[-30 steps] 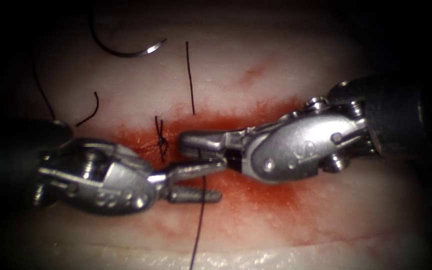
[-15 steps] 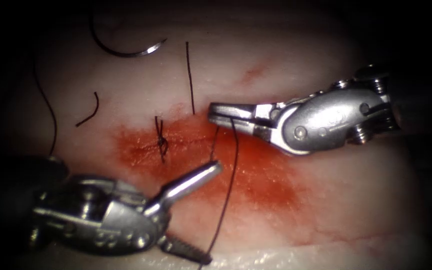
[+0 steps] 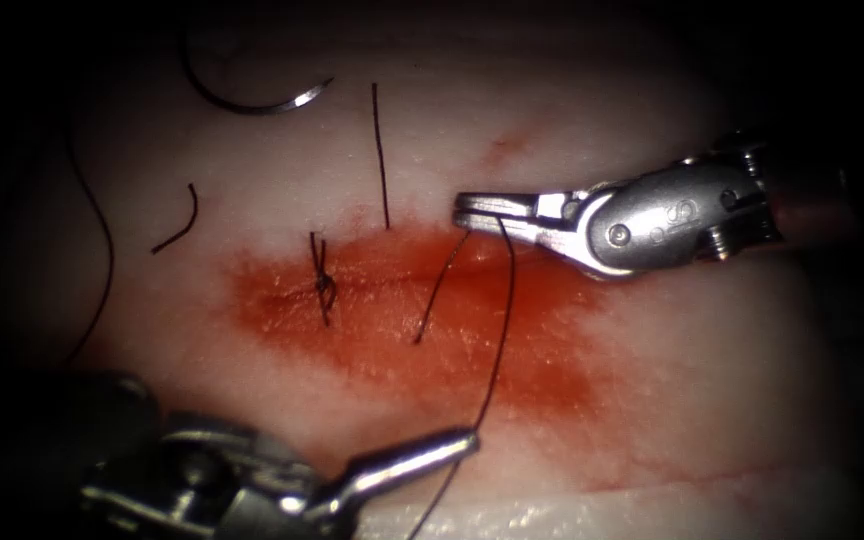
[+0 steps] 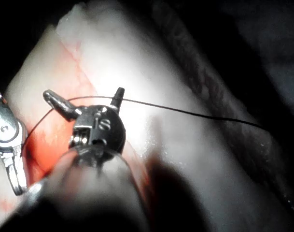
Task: Wound Closure
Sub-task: Hold suture in right hand to regrasp longer length of suture in left jaws, then wrap suture counter-clockwise twice around right needle holder, then pick up tail of suture with right hand
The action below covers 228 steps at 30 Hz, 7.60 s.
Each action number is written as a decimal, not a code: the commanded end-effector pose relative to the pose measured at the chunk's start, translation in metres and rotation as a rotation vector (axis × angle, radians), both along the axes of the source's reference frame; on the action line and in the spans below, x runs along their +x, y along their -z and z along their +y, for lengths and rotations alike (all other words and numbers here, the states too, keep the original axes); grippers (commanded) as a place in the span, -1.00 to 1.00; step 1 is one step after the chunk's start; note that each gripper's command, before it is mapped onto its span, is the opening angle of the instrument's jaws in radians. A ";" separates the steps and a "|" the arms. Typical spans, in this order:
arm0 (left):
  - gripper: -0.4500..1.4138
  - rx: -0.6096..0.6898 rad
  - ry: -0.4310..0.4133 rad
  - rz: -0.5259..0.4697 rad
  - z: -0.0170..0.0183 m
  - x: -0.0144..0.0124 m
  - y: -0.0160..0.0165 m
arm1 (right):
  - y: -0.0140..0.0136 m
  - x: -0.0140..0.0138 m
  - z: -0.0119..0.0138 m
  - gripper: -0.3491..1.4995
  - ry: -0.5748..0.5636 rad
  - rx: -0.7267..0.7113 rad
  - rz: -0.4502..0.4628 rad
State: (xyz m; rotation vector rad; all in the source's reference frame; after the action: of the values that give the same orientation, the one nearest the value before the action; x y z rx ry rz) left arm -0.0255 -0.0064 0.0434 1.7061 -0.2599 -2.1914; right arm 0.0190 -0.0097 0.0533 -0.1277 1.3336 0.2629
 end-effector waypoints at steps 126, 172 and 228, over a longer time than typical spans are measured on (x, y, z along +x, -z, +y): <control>-1.00 0.063 0.341 0.041 0.0072 0.0045 -0.0010 | 0.0033 0.0071 0.0000 0.20 0.065 0.102 0.151; -1.00 0.304 0.169 0.045 0.0048 0.0061 -0.0158 | 0.0027 0.0058 -0.0022 -0.20 -0.160 0.271 0.393; -1.00 0.348 0.235 0.051 0.0113 0.0053 -0.0158 | -0.0011 0.0079 0.0006 -0.49 -0.728 0.901 0.016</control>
State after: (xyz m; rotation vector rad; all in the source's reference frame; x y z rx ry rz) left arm -0.0196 0.0048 0.0586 1.8730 -0.0689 -2.5728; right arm 0.0262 -0.0089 0.0541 0.1598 1.0284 1.4473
